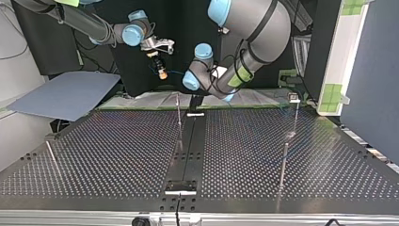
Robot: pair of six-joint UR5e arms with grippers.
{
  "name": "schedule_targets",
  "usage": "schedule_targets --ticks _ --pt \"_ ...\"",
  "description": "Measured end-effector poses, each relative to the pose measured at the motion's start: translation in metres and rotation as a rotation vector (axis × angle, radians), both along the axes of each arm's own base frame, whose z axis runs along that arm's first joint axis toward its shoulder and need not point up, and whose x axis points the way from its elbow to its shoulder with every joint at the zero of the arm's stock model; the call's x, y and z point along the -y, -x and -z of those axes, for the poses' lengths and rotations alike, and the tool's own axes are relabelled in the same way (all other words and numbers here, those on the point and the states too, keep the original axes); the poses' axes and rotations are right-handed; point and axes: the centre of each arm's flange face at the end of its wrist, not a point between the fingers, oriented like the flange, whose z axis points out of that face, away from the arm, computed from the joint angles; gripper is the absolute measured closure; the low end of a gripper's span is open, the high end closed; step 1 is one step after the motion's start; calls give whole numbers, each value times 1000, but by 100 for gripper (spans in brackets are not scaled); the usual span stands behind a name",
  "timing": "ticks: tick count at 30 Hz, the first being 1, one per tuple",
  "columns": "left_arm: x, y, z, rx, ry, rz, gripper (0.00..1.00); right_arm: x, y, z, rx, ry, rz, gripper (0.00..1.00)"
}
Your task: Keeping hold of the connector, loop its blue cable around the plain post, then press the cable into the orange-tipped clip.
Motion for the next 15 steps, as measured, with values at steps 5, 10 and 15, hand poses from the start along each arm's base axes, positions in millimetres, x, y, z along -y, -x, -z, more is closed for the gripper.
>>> schedule_targets --ticks 5,10,15 --pt "1 8 -13 38 30 -3 100 8 6 -1 -6 -15 25 100" --pt "-2 18 -18 71 39 -13 100 17 13 -2 0 -22 48 100" --pt "-4 28 -19 98 49 -24 100 27 20 -3 12 -24 72 100"
